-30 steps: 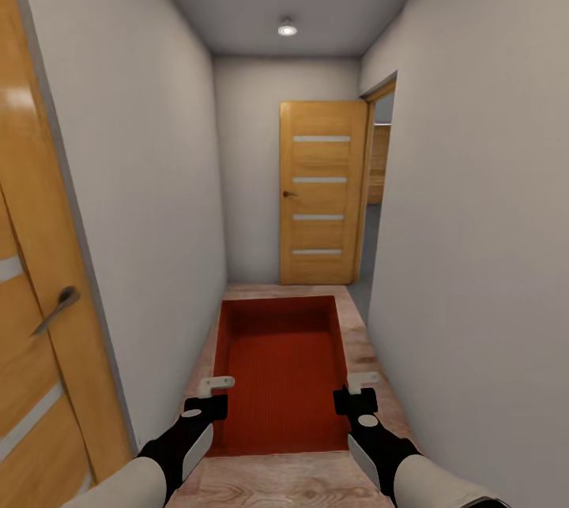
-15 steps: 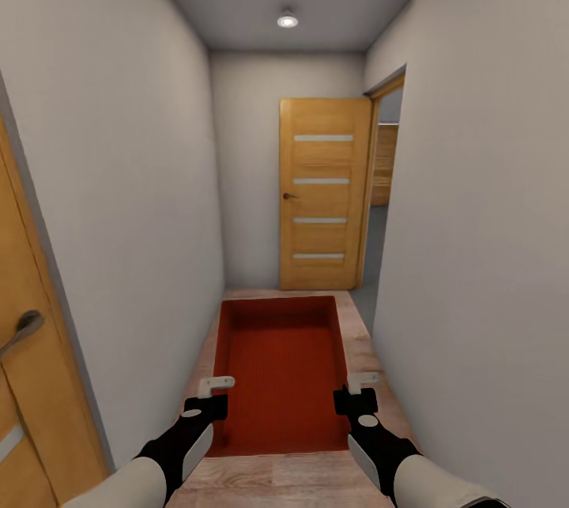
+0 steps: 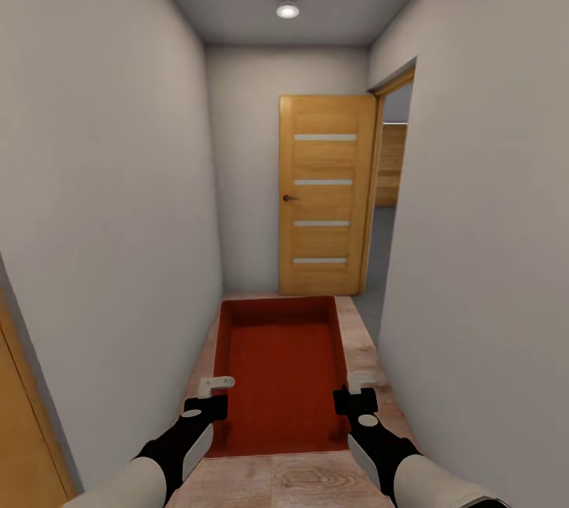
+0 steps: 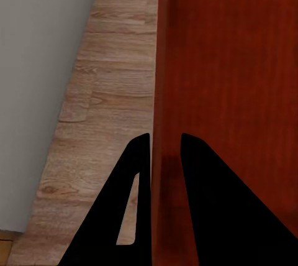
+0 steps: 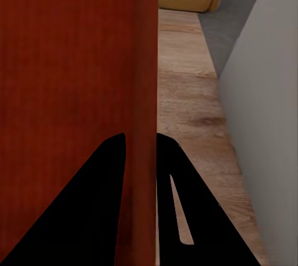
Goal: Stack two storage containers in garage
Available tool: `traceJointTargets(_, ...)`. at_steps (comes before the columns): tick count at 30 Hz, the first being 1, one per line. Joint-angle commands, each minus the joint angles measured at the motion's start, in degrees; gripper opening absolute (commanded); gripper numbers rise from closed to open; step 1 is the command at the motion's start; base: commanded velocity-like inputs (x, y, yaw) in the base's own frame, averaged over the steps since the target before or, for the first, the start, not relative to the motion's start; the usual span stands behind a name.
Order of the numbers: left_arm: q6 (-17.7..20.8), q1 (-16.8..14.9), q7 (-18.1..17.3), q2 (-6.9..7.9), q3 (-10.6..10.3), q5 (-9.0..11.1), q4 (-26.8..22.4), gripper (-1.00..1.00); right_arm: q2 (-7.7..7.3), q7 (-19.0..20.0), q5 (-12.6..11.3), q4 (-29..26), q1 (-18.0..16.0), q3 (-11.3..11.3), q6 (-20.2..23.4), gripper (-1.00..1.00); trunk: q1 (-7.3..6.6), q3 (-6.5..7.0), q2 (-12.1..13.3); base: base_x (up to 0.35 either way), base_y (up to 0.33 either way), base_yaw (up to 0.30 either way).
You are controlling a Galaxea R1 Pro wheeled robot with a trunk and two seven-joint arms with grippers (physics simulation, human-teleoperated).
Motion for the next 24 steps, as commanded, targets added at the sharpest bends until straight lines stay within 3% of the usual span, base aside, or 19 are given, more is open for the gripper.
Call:
traceJointTargets(1,0.27,-0.05,2.36,1.78,2.86,-0.93,-0.39,-1.00,-0.04,-1.26,-5.38,0.17,-0.07,-2.38,-0.40,-1.00,0.04,-0.08,-0.07,0.322,0.000,0.000)
traceJointTargets(24,0.27,-0.05,2.36,1.78,2.86,-0.93,-0.48,-1.00,-0.04,-1.26,-5.38,0.15,-0.06,-2.42,-0.48,-1.00,0.04,-0.08,-0.07,0.322,0.000,0.000)
